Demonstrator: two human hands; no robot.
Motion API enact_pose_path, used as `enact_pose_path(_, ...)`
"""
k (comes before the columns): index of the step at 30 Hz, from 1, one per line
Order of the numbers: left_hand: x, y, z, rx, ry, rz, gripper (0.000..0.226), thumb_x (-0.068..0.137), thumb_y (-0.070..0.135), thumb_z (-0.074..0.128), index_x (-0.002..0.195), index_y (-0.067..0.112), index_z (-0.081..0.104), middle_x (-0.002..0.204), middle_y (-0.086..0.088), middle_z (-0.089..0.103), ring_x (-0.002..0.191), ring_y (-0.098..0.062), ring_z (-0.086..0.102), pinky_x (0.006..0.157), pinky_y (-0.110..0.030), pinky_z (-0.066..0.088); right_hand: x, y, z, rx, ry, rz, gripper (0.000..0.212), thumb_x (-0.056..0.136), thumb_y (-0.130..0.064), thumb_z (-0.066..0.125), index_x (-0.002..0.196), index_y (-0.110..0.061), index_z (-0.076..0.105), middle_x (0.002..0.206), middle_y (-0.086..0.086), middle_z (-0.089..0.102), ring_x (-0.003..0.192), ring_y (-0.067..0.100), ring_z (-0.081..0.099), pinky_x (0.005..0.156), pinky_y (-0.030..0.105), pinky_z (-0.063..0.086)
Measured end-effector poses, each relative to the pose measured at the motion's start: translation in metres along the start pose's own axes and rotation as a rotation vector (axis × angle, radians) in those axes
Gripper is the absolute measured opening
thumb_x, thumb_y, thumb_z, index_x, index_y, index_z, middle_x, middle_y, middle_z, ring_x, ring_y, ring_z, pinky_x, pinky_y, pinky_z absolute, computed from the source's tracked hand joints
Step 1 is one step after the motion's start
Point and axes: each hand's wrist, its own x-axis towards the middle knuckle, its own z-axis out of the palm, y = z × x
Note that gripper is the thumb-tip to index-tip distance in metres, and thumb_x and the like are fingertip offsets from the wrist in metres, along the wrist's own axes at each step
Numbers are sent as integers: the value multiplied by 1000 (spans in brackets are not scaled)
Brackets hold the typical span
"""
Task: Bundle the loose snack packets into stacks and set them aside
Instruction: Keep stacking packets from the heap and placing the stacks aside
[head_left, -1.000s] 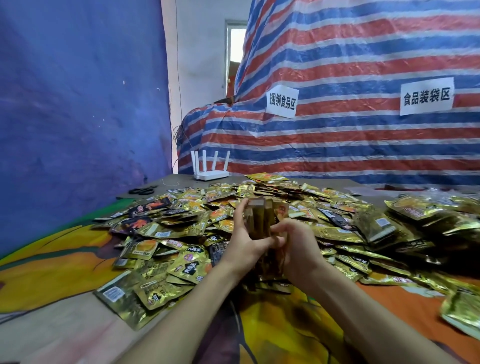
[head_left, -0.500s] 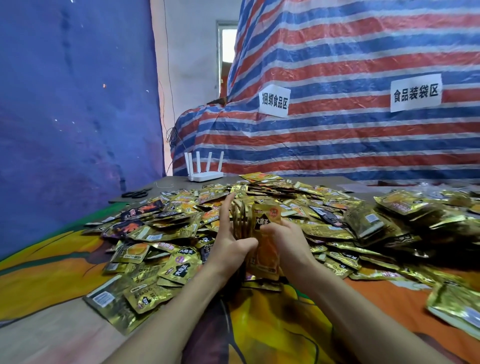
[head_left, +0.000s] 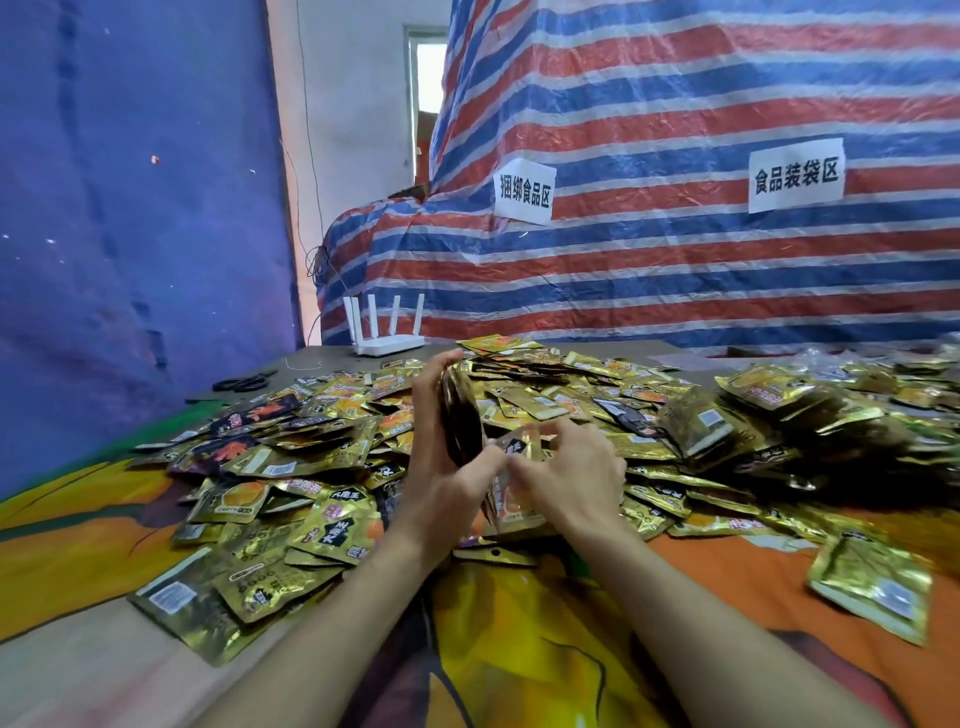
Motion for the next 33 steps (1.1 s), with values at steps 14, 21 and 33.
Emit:
enact_pose_path(14, -17, -11, 12, 104, -340, -293, 111, 69, -3, 85, 150, 29, 17, 111, -10, 61, 88, -25, 72, 75, -38, 60, -15, -21, -35, 608, -305, 143, 49, 102, -46, 52, 80, -9, 75, 77, 7, 75, 67, 14, 68, 59, 25, 50)
enact_pose_path(21, -18, -11, 20, 21, -258, -221, 87, 66, 4, 82, 138, 21, 36, 122, -2, 61, 114, -16, 65, 89, -32, 56, -18, -27, -62, 686, -418, 162, 50, 87, -58, 65, 99, -9, 73, 94, 7, 73, 89, 21, 68, 76, 41, 58)
enact_pose_path(33, -19, -4, 19, -32, -274, -261, 49, 71, 7, 57, 116, 17, 43, 84, -18, 46, 65, -23, 48, 57, -39, 45, -13, -10, -87, 345, -344, 78, 57, 97, -51, 59, 85, 4, 67, 73, 1, 65, 52, 15, 62, 46, 24, 51)
